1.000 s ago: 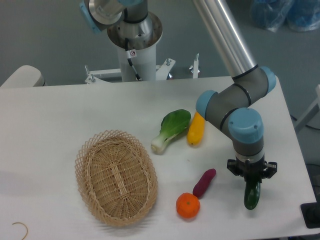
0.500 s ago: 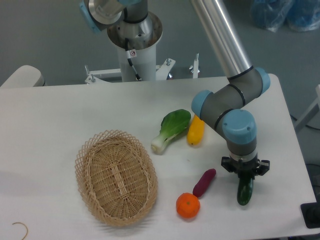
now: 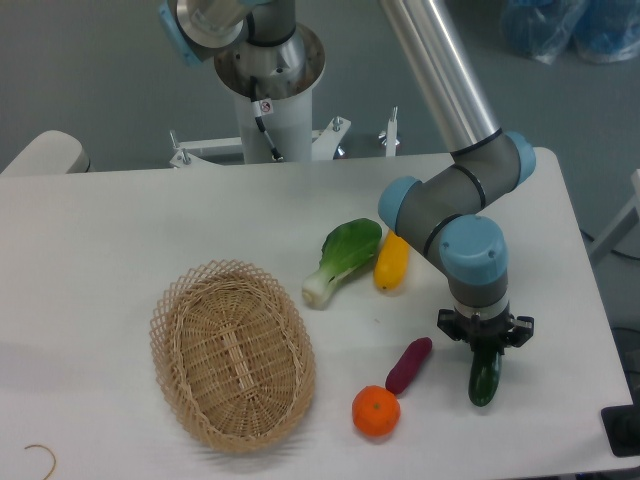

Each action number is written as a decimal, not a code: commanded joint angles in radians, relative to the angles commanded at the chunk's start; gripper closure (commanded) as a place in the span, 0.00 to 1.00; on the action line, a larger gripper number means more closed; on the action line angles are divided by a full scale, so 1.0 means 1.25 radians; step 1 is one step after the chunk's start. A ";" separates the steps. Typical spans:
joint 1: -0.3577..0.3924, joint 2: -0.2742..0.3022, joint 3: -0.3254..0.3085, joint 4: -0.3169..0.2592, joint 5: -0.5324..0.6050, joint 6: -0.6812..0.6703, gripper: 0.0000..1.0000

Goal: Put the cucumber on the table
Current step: 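Lower the cucumber onto the table surface, then open the gripper to release the cucumber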

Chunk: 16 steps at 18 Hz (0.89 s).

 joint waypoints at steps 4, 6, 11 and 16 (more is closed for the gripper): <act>0.000 0.000 0.006 0.000 -0.001 0.001 0.29; 0.000 0.000 0.012 -0.002 -0.001 0.004 0.26; 0.000 0.010 0.058 -0.007 -0.002 0.005 0.00; 0.005 0.064 0.099 -0.020 -0.026 0.021 0.00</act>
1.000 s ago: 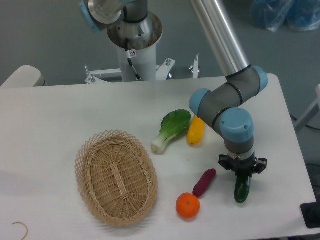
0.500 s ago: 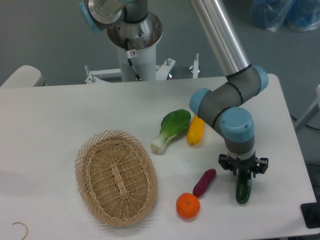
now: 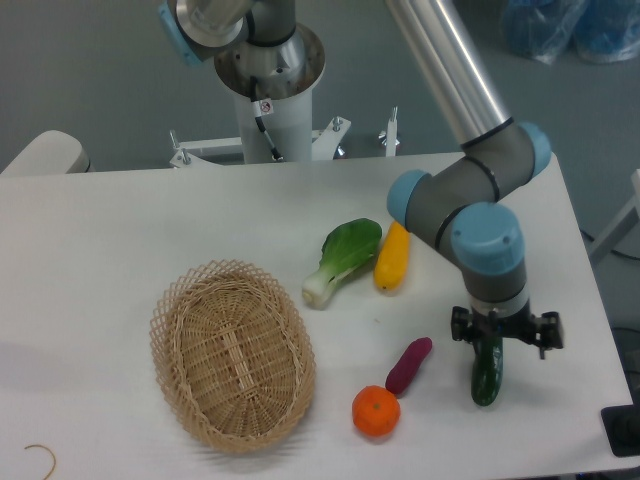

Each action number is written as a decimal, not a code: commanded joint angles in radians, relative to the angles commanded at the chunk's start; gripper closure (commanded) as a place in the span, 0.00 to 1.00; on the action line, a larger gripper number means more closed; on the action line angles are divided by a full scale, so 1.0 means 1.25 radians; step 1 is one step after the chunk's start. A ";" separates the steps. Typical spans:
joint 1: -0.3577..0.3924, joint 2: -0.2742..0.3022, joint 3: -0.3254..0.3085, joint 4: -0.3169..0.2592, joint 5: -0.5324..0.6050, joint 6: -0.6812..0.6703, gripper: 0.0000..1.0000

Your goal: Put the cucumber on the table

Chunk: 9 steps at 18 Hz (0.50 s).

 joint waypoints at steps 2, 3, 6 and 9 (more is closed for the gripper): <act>0.000 0.021 0.003 -0.007 -0.001 0.073 0.00; 0.000 0.034 0.004 -0.018 0.000 0.114 0.00; 0.017 0.087 0.004 -0.078 -0.043 0.246 0.00; 0.062 0.141 -0.002 -0.175 -0.169 0.408 0.00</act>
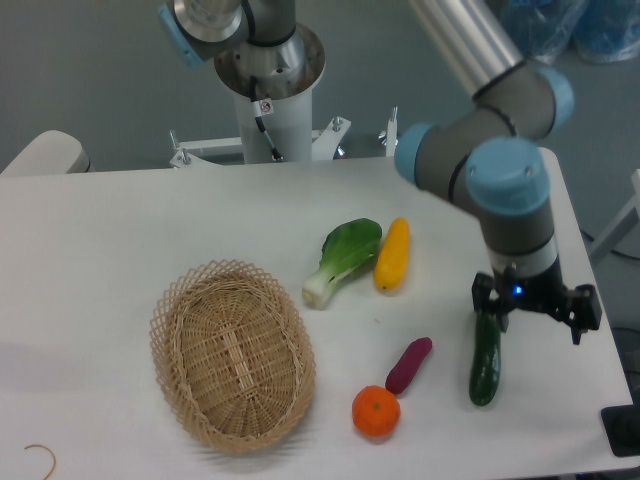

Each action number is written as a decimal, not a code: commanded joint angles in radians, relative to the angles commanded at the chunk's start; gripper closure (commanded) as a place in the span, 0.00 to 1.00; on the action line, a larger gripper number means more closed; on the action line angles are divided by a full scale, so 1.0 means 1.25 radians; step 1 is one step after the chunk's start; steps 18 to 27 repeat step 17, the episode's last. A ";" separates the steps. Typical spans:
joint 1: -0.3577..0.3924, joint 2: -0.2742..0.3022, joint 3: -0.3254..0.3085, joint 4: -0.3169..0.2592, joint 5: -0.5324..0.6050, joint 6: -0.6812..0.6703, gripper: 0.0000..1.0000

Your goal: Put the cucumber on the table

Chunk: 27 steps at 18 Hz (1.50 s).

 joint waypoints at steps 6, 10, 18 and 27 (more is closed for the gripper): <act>0.082 0.021 0.063 -0.163 -0.023 0.161 0.00; 0.101 0.023 0.096 -0.209 -0.009 0.269 0.00; 0.108 0.020 0.097 -0.208 -0.013 0.329 0.00; 0.108 0.020 0.097 -0.208 -0.013 0.329 0.00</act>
